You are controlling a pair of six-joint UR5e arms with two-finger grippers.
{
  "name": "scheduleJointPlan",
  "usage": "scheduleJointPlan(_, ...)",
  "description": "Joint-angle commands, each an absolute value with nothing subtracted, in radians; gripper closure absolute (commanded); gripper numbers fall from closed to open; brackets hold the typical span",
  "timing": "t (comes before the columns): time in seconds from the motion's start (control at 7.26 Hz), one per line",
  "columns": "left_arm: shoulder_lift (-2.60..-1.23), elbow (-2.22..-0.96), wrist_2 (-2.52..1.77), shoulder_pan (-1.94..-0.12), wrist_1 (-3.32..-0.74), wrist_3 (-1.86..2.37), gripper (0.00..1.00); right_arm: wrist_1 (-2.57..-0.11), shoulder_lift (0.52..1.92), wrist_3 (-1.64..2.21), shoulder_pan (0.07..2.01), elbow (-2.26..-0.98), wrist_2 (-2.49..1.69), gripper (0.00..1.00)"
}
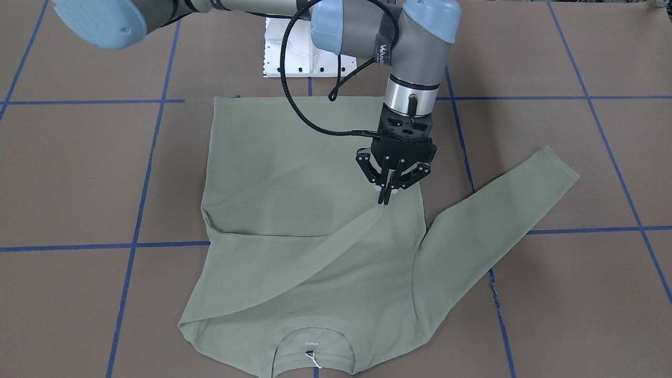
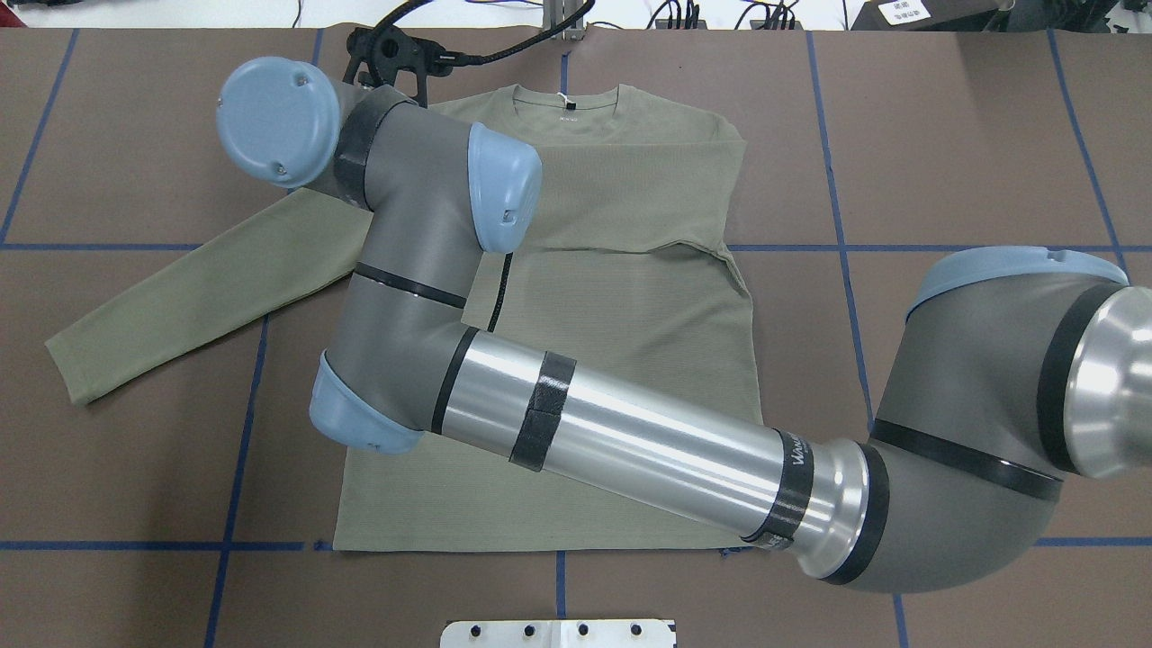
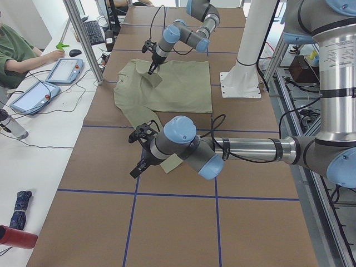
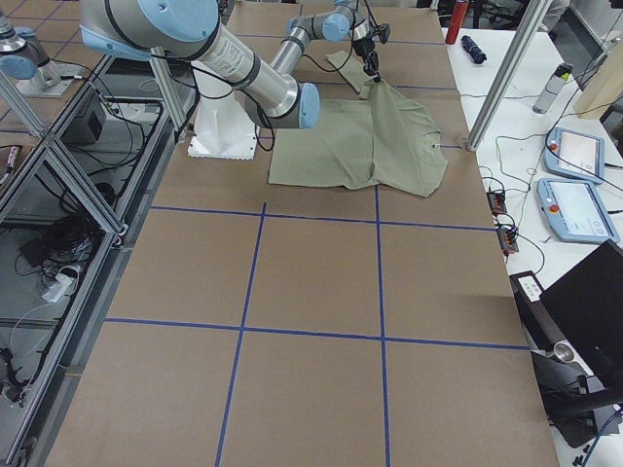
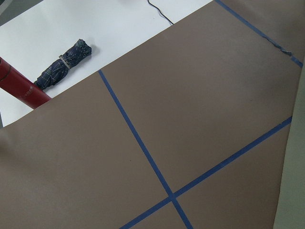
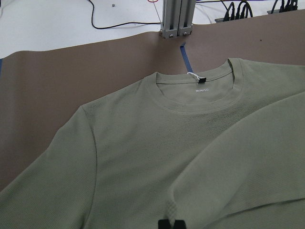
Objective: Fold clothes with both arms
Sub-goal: 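Carry the sleeve with the right gripper across the shirt toward the collar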
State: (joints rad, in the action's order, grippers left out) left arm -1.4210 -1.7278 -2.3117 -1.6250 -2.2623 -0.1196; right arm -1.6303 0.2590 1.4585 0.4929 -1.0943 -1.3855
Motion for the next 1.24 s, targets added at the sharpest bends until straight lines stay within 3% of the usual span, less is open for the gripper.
scheduleJointPlan(0.0,-1.420,-1.729,-2.312,-1.624,-2.261,-0.120,0.00,-1.502,0.230,1.517,0.495,-0.984,-1.349,1.00)
scheduleJointPlan(0.14,-1.422,-1.727,-2.312,-1.624,-2.261,-0.120,0.00,-1.494,0.230,1.526,0.508,-0.974,-1.345,0.99)
scheduleJointPlan(0.28,-1.424,-1.729,-2.312,-1.624,-2.261,-0.120,0.00,-1.442,0.230,1.548,0.518,-0.947,-1.345,0.36)
scheduleJointPlan(0.41,-1.424,-1.729,-2.312,-1.624,-2.261,-0.118,0.00,-1.398,0.215,1.568,0.522,-0.904,-1.344,0.03)
scheduleJointPlan(0.83,-1.434,-1.729,-2.310,-1.624,-2.257,-0.111,0.00,-1.399,0.186,1.606,0.561,-0.899,-1.424,0.02)
scheduleJointPlan(1.1,-1.448,-1.720,-2.309,-1.623,-2.319,0.111,0.00,-1.460,0.193,1.536,0.659,-0.914,-1.655,0.01)
